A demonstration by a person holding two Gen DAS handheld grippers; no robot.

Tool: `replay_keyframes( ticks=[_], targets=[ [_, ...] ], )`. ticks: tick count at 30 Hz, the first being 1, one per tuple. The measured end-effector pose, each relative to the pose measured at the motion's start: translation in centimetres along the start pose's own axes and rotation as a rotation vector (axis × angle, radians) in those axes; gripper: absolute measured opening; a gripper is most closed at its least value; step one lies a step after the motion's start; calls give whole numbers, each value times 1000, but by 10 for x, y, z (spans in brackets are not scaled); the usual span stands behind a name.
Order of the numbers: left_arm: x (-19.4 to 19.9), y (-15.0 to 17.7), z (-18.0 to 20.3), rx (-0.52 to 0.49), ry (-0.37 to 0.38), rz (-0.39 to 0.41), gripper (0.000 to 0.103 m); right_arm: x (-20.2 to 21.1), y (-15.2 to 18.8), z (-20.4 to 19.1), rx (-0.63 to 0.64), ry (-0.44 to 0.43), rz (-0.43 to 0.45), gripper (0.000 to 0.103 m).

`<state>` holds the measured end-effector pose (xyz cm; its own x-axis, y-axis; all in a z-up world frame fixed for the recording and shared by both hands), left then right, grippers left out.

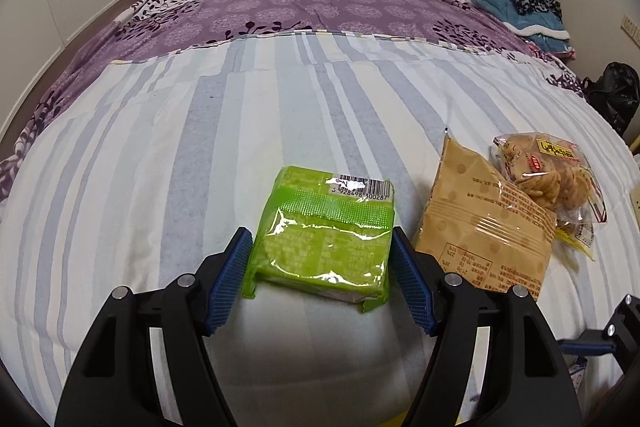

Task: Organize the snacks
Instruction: 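Grasp the lime-green pack with the left tool while the right tool grasps the blue wafer pack, then carry both packs to the cream basket and open the right tool over it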

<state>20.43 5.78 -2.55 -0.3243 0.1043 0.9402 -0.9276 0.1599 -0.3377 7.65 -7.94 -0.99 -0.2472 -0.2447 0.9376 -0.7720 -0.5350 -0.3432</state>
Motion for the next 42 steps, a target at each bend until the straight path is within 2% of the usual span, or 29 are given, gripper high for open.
replay_keyframes(
  ticks=[1, 10, 23, 33, 42],
  targets=[
    [0, -1, 0, 2, 1, 1, 71, -1, 1, -1, 4, 2, -6, 65],
    [12, 5, 1, 19, -7, 24, 65, 6, 14, -8, -2, 34, 4, 48],
    [73, 24, 12, 36, 9, 116, 65, 54, 38, 12, -145, -10, 116, 47],
    [119, 31, 60, -40, 34, 183, 65, 92, 64, 36, -246, 2, 206, 47],
    [149, 42, 115, -130, 67, 219, 65, 135, 107, 75, -391, 50, 310, 47]
  ],
)
Point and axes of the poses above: each gripper's, at about its wrist camera, not at the fingertips, and x roughly against the way its jaws point, z to its right, y to its underside, the point moved 3 cm from there along -x, roughly the way its jaws point, and after that the axes turned 14 degrees about -z, right-handed, at the moved point
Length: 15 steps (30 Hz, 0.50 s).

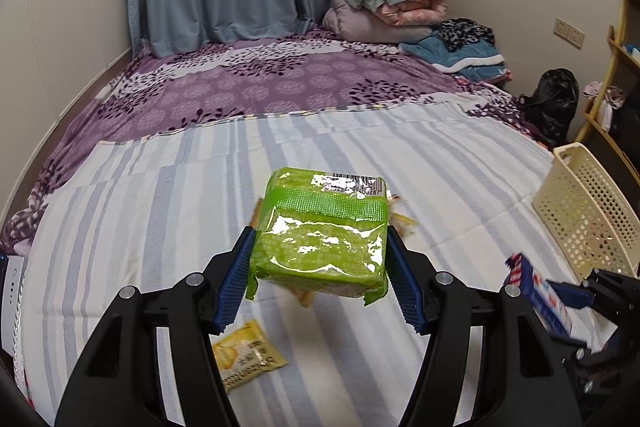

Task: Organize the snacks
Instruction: 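Carry both packs to the cream basket and open the right tool over it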

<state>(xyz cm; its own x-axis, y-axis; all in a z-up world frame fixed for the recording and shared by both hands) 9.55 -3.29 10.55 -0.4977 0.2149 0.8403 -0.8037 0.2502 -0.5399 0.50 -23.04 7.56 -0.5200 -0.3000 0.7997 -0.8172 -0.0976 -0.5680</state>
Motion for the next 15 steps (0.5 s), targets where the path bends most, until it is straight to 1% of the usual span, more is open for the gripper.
replay_keyframes(
  ticks=[9, 15],
  targets=[
    [13, -5, 61, -86, 52, 16, 65, 63, 14, 60, -135, 106, 135, 47],
    [19, -8, 100, -146, 85, 23, 65, 96, 27, 96, -212, 178, 197, 47]
  ],
)
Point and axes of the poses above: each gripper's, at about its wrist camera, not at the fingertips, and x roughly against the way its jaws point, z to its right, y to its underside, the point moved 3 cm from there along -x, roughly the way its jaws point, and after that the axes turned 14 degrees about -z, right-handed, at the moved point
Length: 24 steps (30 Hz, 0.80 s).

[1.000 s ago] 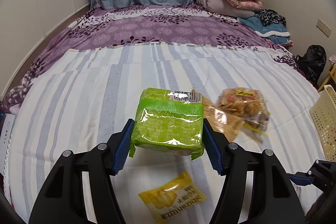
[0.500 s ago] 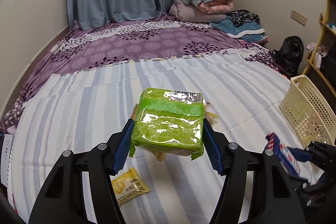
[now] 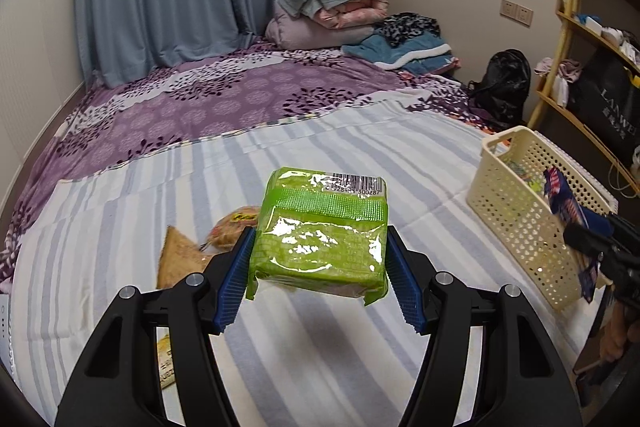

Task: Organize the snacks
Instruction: 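Carry both packs to the cream basket and open the right tool over it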

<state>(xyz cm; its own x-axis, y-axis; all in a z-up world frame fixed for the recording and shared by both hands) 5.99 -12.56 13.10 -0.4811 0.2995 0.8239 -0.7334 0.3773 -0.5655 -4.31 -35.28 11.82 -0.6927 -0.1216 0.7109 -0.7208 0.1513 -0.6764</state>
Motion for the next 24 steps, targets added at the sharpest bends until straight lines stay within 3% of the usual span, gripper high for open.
replay_keyframes(
  ticks=[9, 24],
  targets=[
    [-1, -8, 45, -67, 30, -10, 65, 25, 10, 69, -131, 100, 52, 47],
    [-9, -32, 132, -218, 74, -22, 65, 29, 26, 161, -282, 213, 55, 49]
  ],
)
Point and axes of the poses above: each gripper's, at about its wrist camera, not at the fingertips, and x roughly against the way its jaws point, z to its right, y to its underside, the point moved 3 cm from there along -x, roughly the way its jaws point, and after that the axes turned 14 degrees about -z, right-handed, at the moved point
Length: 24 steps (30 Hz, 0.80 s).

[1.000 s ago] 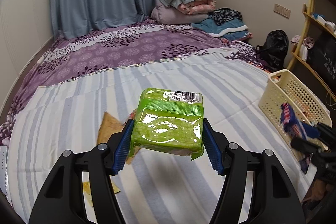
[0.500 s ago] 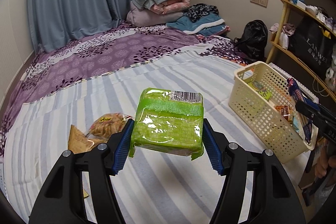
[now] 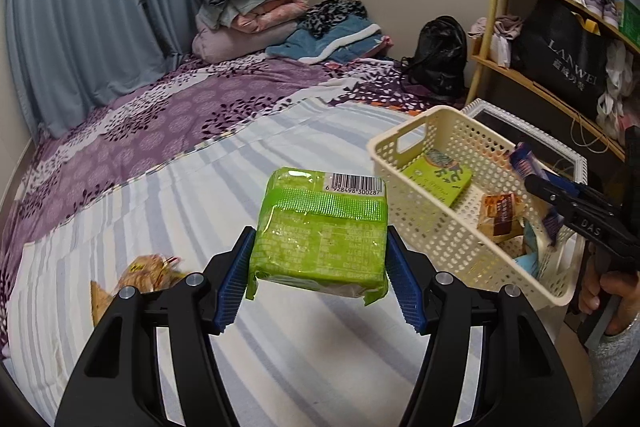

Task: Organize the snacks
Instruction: 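Carry both packs to the cream basket and open the right tool over it, then lower the lime-green pack into the basket and open the left tool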

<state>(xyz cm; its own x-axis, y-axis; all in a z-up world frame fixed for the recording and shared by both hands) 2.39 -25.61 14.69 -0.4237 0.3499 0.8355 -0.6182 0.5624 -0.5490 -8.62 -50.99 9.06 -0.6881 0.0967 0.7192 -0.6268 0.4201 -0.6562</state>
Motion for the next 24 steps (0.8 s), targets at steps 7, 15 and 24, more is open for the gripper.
replay_keyframes(
  ticks=[7, 15, 24],
  targets=[
    [-9, -18, 39, -66, 32, -8, 65, -1, 3, 15, -22, 15, 12, 53],
    [-19, -31, 89, -135, 120, -20, 65, 6, 8, 20, -16, 50, 32, 53],
    [-36, -34, 145, -210, 232, -48, 65, 17, 9, 33, -58, 74, 53, 53]
  ],
)
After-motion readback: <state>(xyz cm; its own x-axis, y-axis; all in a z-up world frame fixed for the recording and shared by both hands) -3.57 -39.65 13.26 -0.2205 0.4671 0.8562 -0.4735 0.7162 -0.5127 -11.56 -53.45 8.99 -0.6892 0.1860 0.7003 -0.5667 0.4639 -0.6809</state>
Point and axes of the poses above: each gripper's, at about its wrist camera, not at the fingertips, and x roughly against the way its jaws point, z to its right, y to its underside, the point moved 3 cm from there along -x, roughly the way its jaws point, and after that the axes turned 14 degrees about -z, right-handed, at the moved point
